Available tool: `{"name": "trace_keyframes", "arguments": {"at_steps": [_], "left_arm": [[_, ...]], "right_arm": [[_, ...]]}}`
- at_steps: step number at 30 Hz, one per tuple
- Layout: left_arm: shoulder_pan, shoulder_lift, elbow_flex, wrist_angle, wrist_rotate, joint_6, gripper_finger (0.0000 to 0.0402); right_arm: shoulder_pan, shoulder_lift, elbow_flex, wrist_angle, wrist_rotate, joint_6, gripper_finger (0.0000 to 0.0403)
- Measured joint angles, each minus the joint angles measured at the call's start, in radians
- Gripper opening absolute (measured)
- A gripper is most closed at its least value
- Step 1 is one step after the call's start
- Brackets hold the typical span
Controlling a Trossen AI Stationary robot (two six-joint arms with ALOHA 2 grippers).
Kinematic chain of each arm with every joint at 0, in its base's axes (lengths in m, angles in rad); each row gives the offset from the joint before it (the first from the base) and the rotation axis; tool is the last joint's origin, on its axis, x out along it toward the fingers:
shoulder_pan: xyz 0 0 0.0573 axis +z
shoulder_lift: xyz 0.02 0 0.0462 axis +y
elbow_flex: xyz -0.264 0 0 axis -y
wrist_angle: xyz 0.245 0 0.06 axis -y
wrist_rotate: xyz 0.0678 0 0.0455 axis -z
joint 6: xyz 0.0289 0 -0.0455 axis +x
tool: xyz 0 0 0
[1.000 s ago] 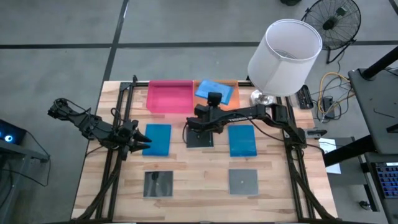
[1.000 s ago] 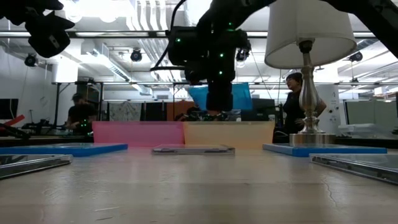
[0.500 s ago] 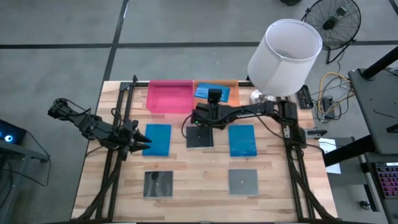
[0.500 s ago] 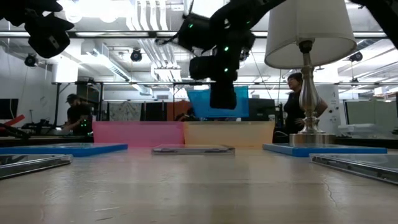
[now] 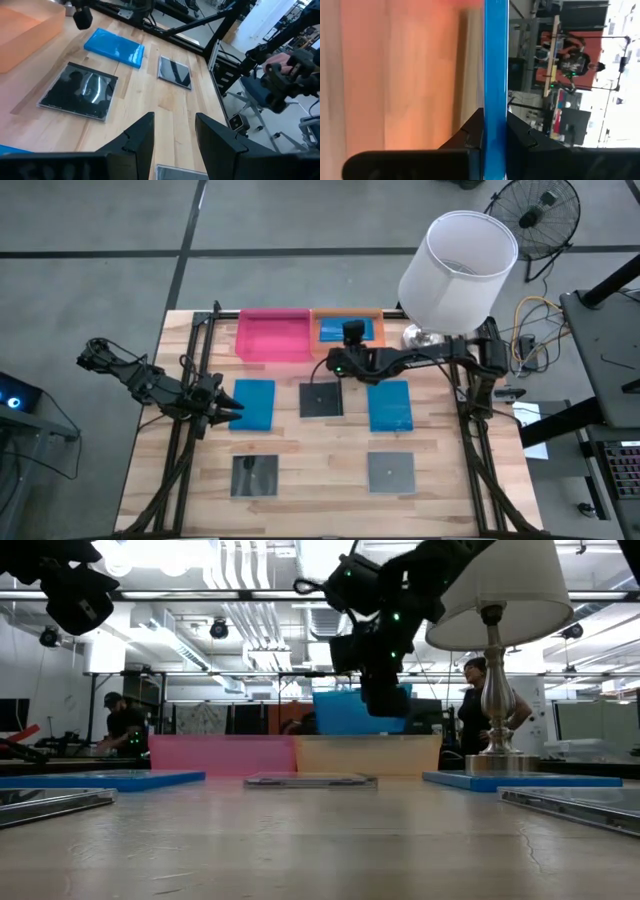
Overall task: Pick & place jewel cases by type
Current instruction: Put the bottom blue CD case into the orange bin
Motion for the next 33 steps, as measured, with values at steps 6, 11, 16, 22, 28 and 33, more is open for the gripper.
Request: {"name": "trace_keyframes", "arguments": {"at_steps": [6,11,16,22,28,33], "left_arm": [[0.0,0.0,0.0,0.0,0.0,0.001,0.0126],[0.0,0.001,0.0,0.0,-0.002,0.002,0.0126],[0.0,0.001,0.0,0.0,-0.008,0.003,0.0126],[0.0,0.001,0.0,0.0,-0.009,0.004,0.0126],[0.0,0.001,0.0,0.0,-0.009,0.004,0.0126],[0.0,0.001,0.0,0.0,-0.018,0.004,0.0126]], "right_arm": [[-0.027,0.013,-0.026,0.086,-0.023,-0.044,0.0029],[-0.046,0.013,-0.052,0.111,-0.048,-0.043,0.0029],[-0.062,0.013,-0.084,0.16,-0.099,-0.09,0.0029],[-0.091,0.014,-0.095,0.164,-0.151,-0.086,0.0029],[-0.107,0.014,-0.093,0.178,-0.172,-0.083,0.0037],[-0.116,0.014,-0.082,0.179,-0.241,-0.064,0.0064]]}}
